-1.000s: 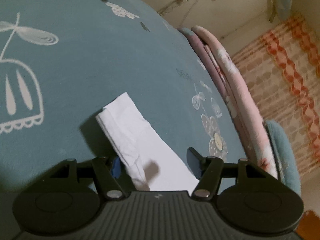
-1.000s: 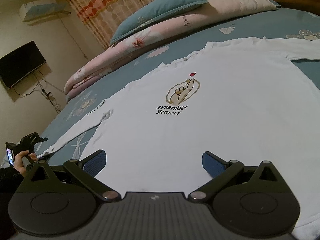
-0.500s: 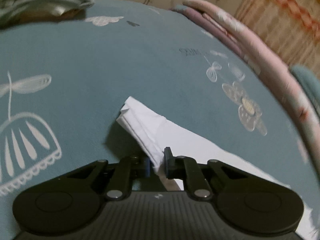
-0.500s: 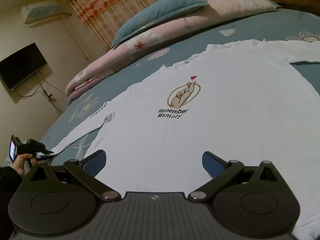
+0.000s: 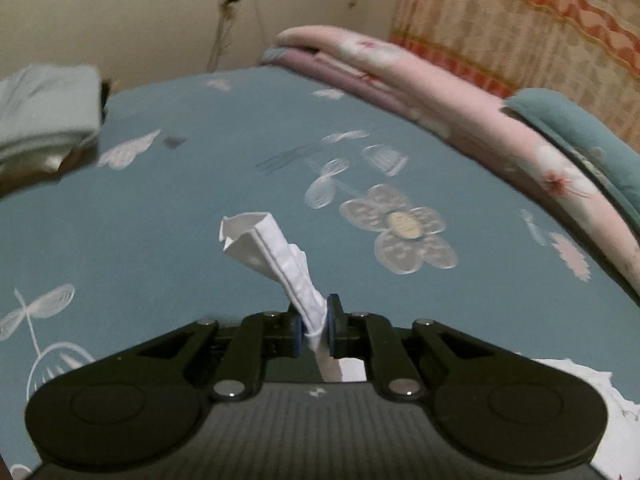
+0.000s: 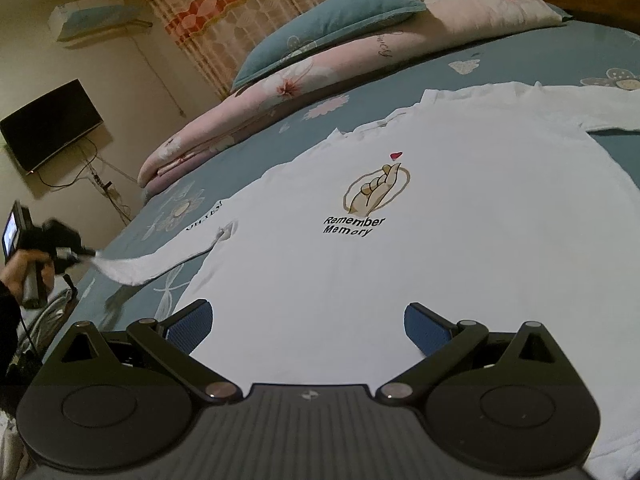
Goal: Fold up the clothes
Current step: 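Lift the sleeve with the left tool and carry it across the shirt front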
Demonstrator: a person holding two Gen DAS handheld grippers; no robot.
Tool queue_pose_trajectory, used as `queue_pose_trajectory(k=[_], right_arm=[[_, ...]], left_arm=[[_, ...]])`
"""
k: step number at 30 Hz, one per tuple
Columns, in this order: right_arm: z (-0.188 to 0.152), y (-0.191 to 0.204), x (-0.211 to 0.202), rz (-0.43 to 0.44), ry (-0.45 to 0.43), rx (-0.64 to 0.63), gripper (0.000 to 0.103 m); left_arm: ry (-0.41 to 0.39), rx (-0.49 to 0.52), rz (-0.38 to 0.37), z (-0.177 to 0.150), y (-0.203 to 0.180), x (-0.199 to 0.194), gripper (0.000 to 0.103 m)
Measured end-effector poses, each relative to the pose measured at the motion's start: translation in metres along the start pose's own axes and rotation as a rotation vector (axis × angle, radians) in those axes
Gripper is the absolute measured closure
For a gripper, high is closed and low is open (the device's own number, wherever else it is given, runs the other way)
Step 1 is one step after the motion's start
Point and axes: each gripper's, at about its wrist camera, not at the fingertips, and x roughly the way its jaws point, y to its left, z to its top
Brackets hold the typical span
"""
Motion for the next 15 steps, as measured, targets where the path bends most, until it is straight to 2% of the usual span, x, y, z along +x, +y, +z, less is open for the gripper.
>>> queue_pose_trajectory(k=[9, 15], right_arm=[[0.000, 0.000, -0.003, 0.026, 0.017, -0.004, 0.000], [-0.002, 0.005, -0.003, 0.036, 0.053, -0.033, 0.000]], left_arm=[[-0.046, 0.140, -0.086, 0.024, -0.095, -0.042, 0.094], [-0.063, 0.219, -0.147, 0.028, -0.159, -0.060, 0.094]])
